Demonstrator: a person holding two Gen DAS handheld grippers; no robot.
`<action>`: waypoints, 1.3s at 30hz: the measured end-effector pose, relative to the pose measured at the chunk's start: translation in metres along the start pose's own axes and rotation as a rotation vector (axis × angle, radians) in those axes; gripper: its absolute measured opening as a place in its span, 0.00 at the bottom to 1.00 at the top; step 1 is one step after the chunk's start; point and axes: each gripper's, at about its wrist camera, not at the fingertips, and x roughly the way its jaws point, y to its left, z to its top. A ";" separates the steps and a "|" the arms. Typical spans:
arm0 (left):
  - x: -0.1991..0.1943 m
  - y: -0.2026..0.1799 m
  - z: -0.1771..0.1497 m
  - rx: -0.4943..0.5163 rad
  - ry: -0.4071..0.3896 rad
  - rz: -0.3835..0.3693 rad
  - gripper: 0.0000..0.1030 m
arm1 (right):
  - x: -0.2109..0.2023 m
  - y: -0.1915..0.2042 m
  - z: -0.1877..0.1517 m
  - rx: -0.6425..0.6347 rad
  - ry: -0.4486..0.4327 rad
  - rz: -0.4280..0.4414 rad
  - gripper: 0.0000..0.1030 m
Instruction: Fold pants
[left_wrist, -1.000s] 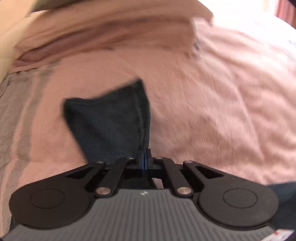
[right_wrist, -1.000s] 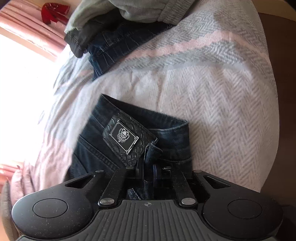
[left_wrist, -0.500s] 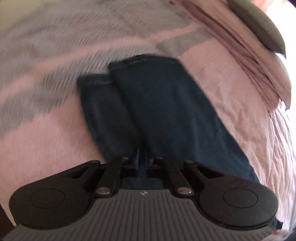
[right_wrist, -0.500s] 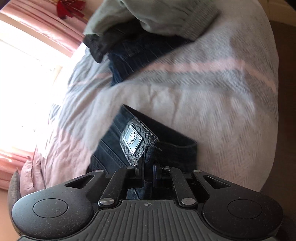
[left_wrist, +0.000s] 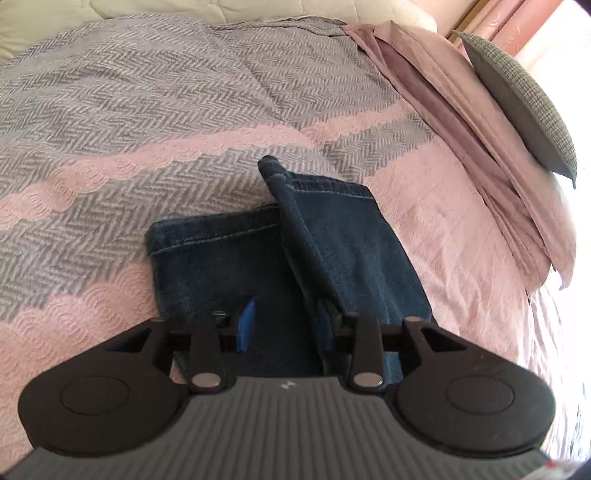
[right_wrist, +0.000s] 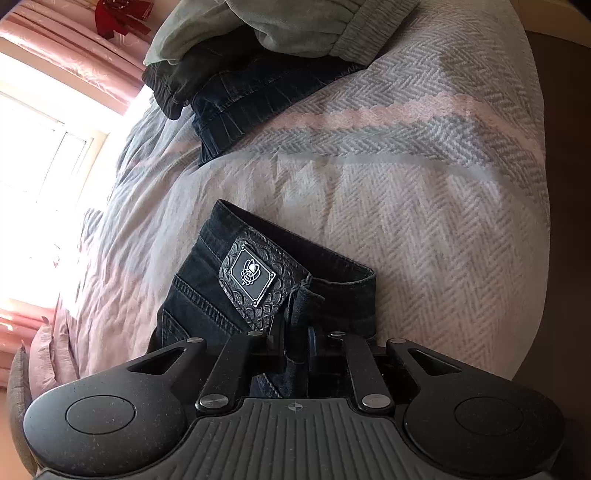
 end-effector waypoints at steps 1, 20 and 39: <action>-0.002 0.002 -0.002 0.010 0.010 0.006 0.30 | -0.001 -0.001 0.000 0.004 -0.002 0.008 0.09; 0.006 0.014 0.002 -0.014 0.000 -0.031 0.52 | -0.002 -0.009 -0.018 0.032 -0.016 0.041 0.24; -0.033 0.013 -0.005 0.216 -0.084 0.065 0.00 | -0.021 0.003 -0.003 -0.141 -0.028 -0.023 0.01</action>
